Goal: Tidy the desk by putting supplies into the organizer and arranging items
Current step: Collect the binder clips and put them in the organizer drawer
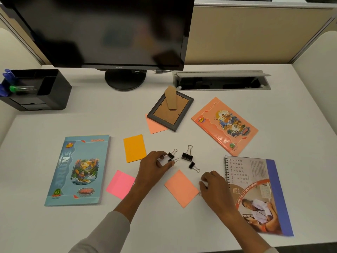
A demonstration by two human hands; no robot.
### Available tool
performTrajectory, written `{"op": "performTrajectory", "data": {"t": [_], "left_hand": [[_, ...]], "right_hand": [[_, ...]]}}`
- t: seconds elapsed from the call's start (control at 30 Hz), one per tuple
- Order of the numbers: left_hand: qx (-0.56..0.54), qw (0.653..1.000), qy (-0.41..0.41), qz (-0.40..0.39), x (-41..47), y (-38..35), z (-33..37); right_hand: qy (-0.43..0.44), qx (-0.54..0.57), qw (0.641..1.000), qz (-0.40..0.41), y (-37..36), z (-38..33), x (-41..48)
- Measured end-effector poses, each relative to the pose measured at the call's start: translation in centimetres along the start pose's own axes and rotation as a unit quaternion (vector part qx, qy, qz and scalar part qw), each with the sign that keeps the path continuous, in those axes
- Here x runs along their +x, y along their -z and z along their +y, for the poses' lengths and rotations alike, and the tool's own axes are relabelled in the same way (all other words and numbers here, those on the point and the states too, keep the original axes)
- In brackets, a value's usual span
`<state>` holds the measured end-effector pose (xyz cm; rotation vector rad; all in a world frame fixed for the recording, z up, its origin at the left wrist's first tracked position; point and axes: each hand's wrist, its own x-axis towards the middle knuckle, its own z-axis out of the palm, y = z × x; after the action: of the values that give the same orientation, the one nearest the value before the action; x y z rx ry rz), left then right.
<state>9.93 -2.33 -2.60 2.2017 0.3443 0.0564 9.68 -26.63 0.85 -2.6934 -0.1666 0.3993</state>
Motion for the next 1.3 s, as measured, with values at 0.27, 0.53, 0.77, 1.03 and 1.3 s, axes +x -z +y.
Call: {"op": "performTrajectory", "data": {"t": [0.27, 0.53, 0.77, 1.03, 1.3], "left_hand": [[-0.043, 0.998, 0.018, 0.038, -0.5, -0.3, -0.4], [-0.018, 0.999, -0.006, 0.043, -1.0, -0.8, -0.5], [-0.018, 0.999, -0.017, 0.035, -1.1, -0.9, -0.7], [-0.014, 0.999, -0.014, -0.029, -0.4, -0.2, -0.2], [0.080, 0.991, -0.023, -0.109, 0.9, -0.3, 1.2]], "right_hand": [[0.049, 0.070, 0.995, 0.044, 0.6, -1.9, 2.4], [0.190, 0.093, 0.976, 0.053, -0.6, -5.9, 5.8], [0.260, 0.000, 0.965, 0.032, -2.2, -6.7, 6.9], [0.215, 0.045, 0.975, 0.041, -0.7, -5.0, 7.0], [0.043, 0.053, 0.998, 0.013, -0.7, -2.6, 5.2]]}}
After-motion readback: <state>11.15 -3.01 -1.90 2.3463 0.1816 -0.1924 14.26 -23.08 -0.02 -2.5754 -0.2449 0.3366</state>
